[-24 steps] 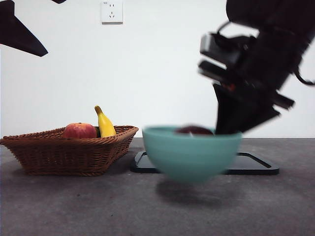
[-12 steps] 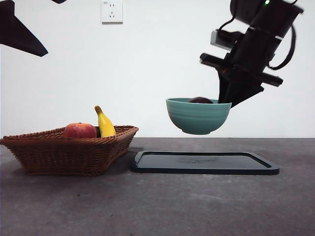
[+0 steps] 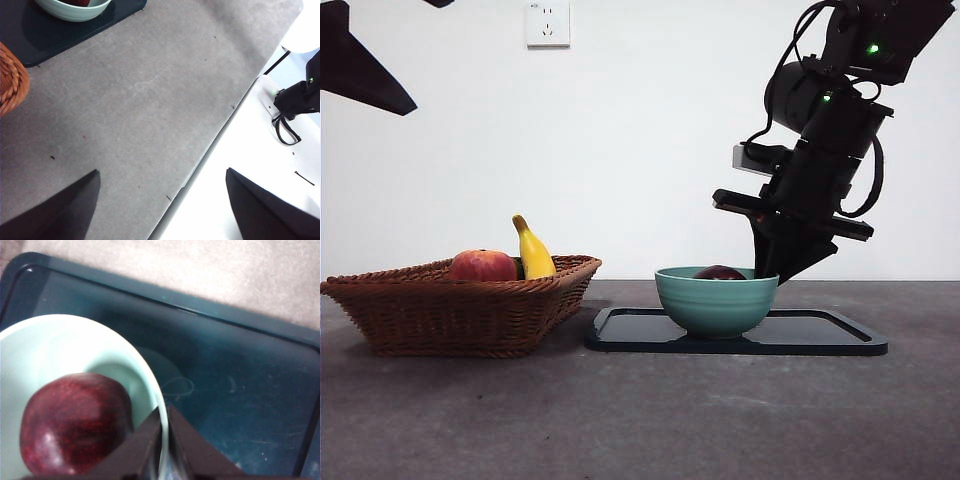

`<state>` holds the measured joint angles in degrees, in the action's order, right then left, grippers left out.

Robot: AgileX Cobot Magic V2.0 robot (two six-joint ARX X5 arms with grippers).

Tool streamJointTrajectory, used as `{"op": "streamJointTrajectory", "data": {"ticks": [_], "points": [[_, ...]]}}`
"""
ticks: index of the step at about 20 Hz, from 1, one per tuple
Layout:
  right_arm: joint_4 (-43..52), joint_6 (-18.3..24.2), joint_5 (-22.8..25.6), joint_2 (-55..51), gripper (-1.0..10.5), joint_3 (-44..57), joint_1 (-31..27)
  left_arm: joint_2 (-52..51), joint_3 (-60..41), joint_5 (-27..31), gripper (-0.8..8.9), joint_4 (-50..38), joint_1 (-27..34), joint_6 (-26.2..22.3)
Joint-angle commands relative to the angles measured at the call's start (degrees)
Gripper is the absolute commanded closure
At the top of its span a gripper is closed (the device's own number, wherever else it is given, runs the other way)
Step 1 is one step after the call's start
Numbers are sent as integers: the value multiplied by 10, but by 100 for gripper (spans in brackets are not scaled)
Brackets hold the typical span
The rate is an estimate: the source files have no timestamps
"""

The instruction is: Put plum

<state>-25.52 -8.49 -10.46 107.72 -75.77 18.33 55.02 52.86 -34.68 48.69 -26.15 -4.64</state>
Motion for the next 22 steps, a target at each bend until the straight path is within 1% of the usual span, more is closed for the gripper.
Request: {"op": "streamJointTrajectory", "data": {"ticks": [1, 2, 4, 5, 7, 10, 15, 19, 22], "points": [[7, 3, 0, 13, 938, -15, 2, 3, 6, -3, 411, -1, -3, -7], [6, -2, 0, 13, 914, -15, 2, 3, 6, -3, 411, -1, -3, -7], [3, -16, 0, 12, 746, -15, 2, 3, 6, -3, 411, -3, -3, -7], [1, -16, 0, 10, 728, -16, 2, 3, 6, -3, 411, -3, -3, -7], [-9, -16, 1, -9, 728, -16, 2, 3, 6, -3, 411, -3, -3, -7], [-34, -12, 15, -87, 728, -16, 1, 3, 6, -3, 411, -3, -3, -7], [-131, 12, -6, -261, 727, -16, 9, 3, 6, -3, 411, -3, -3, -7], [-217, 19, -7, -347, 726, -13, 26, 3, 6, -3, 411, -3, -3, -7], [-239, 19, -7, -402, 726, 6, 48, 3, 6, -3, 411, -3, -3, -7]]}}
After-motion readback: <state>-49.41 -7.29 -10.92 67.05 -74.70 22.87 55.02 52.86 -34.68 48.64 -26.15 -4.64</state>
